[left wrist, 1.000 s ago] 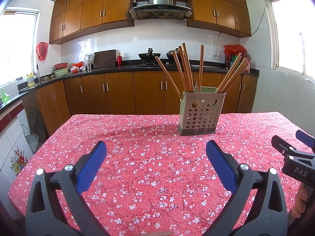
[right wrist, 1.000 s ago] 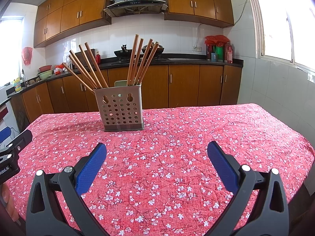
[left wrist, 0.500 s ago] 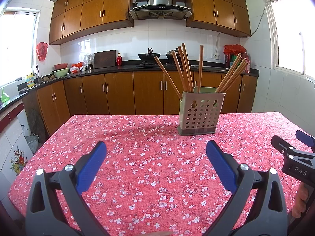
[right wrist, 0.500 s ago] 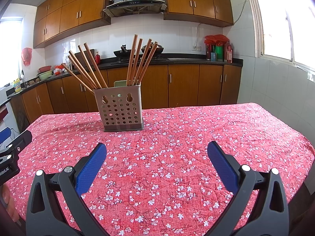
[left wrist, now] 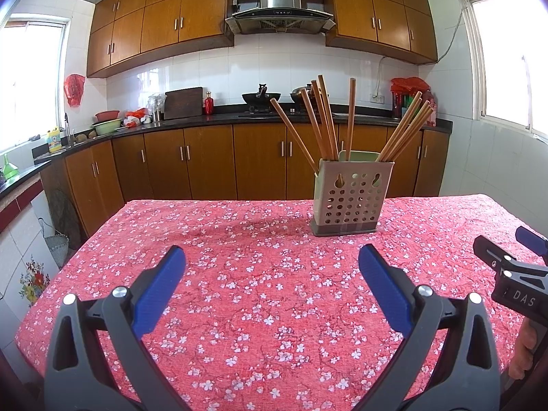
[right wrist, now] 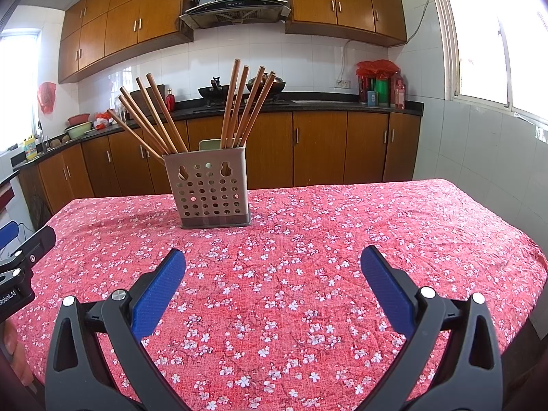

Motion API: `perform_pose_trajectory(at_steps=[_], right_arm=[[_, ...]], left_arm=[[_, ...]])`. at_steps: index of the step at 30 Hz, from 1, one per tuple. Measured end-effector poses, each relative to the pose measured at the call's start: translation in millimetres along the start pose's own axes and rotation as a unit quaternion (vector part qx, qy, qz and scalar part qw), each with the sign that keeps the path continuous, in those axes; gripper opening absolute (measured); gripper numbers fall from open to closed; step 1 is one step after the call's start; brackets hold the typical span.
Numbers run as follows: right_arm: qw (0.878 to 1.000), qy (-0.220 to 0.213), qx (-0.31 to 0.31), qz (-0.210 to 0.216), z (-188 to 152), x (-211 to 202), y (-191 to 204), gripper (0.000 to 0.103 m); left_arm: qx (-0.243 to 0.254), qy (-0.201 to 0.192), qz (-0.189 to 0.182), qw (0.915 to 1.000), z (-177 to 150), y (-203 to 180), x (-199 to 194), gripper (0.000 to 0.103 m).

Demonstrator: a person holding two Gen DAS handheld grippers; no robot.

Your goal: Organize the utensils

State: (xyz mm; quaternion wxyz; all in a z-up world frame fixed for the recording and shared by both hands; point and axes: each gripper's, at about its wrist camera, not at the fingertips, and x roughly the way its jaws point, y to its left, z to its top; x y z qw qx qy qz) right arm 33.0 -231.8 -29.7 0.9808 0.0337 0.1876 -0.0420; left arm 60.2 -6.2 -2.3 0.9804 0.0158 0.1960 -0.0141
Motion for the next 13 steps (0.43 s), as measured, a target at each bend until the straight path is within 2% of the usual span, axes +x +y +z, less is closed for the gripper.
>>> perform_pose_trajectory(at_steps=[13], right_arm=[[1.0, 0.0, 0.0, 0.0, 0.3, -0.1, -0.1, 0.101]], left_arm=[[-0.002, 0.005, -0.001, 1.0, 0.0, 0.7, 2.0, 0.099]])
